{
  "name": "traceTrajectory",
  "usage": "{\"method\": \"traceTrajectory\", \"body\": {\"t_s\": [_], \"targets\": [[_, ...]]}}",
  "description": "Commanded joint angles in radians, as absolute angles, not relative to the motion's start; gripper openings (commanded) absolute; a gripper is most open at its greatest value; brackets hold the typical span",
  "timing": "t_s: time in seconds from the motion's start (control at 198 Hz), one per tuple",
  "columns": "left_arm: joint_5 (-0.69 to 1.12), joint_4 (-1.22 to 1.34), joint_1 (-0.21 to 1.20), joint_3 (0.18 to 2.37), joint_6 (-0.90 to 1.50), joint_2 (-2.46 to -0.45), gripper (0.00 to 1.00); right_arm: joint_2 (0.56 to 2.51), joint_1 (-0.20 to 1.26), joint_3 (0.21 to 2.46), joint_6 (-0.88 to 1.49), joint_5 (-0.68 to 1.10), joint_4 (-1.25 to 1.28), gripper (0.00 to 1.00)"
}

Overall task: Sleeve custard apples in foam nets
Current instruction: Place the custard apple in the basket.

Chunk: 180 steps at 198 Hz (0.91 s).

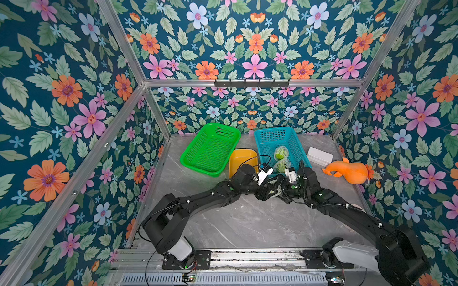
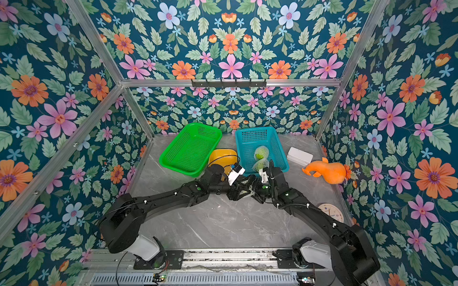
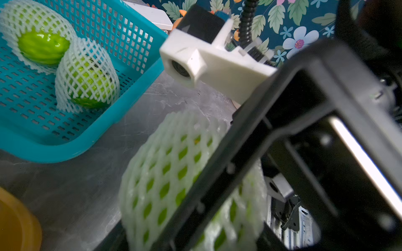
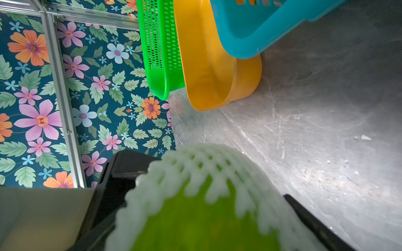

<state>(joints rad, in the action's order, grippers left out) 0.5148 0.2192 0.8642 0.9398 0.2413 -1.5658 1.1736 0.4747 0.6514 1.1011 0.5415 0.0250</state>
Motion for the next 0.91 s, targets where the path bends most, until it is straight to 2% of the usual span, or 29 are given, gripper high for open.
{"method": "traceTrajectory", "body": {"t_s": [0.0, 0.348, 0.52, 0.757, 0.904], "targets": [[0.5, 0.266, 0.858, 0.932, 0.258, -1.559, 0.62, 1.154, 0.473, 0.651, 1.115, 0.528, 0.018, 0.99], [0.43, 0.271, 0.809, 0.889, 0.36, -1.526, 0.61, 1.056, 0.413, 0.64, 1.092, 0.502, -0.087, 0.99], [0.447, 0.354, 0.774, 0.85, 0.462, -1.499, 0.6, 1.003, 0.37, 0.63, 1.077, 0.505, -0.13, 0.99], [0.675, 0.659, 0.697, 0.809, 0.743, -1.486, 0.62, 0.974, 0.347, 0.638, 1.035, 0.444, -0.2, 0.99], [0.75, 0.852, 0.655, 0.787, 0.916, -1.491, 0.59, 0.944, 0.347, 0.637, 1.01, 0.382, -0.238, 0.99]]}}
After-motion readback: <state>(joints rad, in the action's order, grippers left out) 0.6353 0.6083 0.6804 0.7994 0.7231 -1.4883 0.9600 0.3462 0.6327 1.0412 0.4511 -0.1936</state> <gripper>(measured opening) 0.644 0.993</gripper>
